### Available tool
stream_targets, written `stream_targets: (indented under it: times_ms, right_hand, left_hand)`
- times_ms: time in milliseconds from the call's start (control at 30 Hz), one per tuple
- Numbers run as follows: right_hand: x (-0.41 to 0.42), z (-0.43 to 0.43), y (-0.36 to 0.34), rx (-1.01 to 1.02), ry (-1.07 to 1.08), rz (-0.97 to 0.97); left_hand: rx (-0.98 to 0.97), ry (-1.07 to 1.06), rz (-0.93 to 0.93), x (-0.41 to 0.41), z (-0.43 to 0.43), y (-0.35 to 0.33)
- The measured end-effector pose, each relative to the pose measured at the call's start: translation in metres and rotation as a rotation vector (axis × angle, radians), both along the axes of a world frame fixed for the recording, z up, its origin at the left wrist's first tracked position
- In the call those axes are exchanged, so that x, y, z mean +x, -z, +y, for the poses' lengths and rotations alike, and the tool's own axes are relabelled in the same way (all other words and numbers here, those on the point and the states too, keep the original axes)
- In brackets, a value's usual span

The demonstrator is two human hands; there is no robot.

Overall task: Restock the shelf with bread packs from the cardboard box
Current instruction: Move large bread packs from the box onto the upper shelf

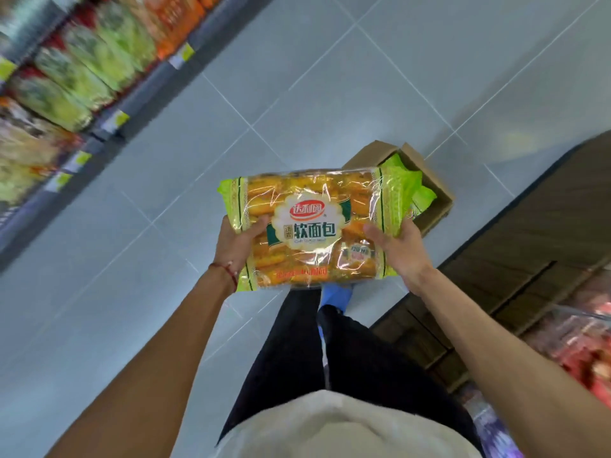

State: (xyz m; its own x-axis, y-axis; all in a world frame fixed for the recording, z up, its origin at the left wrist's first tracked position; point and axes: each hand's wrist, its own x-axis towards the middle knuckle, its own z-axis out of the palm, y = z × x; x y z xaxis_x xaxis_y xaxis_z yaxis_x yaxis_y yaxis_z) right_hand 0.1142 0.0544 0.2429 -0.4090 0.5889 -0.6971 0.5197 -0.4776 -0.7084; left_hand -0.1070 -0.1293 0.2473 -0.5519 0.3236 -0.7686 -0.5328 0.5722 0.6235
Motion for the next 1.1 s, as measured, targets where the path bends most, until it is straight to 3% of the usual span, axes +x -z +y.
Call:
stream_targets:
  times_ms: [433, 900, 1100]
  right_hand:
    - [-0.071, -0.019, -0.14, 0.136, -0.094, 0.147]
    - [-0.305, -0.016, -0.269, 0.356, -0.208, 0.43]
    - [-0.391, 0.003, -0.307, 0.47, -0.256, 0.481]
  left_hand:
    - [0.133, -0.245, 0.247, -0.031, -0.053, -0.146]
    - [0.253, -0.321, 0.589, -0.252, -0.064, -0.267]
    - [0.299, -0.36, 0.635, -0.331, -0.049, -0.309]
